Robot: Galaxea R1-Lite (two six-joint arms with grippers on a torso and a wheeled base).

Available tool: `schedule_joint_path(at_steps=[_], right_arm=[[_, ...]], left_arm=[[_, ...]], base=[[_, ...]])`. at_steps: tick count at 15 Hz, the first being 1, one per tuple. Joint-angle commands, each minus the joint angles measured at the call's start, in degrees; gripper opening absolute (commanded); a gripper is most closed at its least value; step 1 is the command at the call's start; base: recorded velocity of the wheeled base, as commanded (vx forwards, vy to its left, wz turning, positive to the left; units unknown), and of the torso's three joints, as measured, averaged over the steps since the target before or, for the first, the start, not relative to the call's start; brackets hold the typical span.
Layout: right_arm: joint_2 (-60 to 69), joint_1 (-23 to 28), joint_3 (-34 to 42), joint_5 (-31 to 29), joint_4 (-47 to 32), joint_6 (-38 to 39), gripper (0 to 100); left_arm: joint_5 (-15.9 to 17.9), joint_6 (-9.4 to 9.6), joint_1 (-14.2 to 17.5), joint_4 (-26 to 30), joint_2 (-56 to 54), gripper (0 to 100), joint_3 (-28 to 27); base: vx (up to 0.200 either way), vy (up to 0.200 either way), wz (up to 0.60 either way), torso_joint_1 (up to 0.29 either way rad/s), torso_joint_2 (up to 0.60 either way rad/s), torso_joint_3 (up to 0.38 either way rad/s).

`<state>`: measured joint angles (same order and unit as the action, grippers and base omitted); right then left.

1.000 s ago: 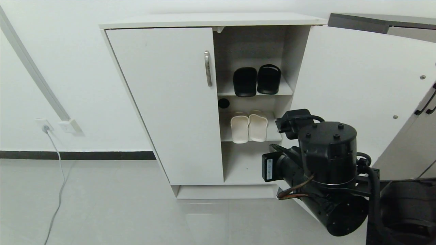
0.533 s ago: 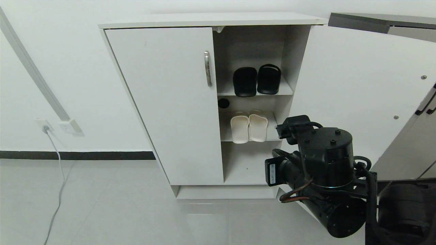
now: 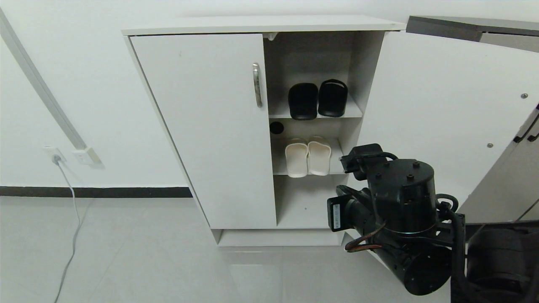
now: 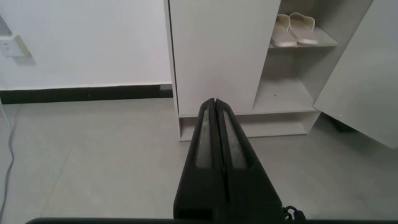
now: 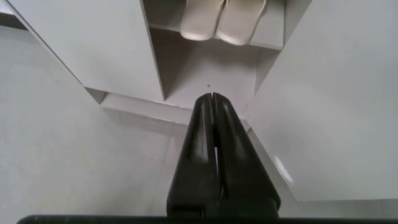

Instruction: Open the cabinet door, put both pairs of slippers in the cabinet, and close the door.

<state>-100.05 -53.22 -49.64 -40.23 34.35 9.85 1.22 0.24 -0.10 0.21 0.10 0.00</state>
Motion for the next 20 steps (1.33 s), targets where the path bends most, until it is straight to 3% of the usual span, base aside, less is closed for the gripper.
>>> schedule_joint_path(at_steps=[1, 9, 20], right_arm=[[-0.1, 0.0, 0.0, 0.0, -0.1, 0.0, 0], [-0.2, 0.0, 0.0, 0.0, -0.1, -0.1, 0], [-0.2, 0.1, 0.1, -0.1, -0.1, -0.1, 0]], left_arm=[[0.0, 0.02, 0.0, 0.0, 0.1, 0, 0.0], [0.0, 0.02, 0.0, 0.1, 0.1, 0, 0.0], [0.0, 0.02, 0.0, 0.0, 0.1, 0, 0.0]], base=[[0.0, 0.0, 0.0, 0.0, 0.0, 0.0], [0.0, 0.0, 0.0, 0.026, -0.35, -0.329], [0.0, 0.0, 0.0, 0.139, -0.47, -0.338]])
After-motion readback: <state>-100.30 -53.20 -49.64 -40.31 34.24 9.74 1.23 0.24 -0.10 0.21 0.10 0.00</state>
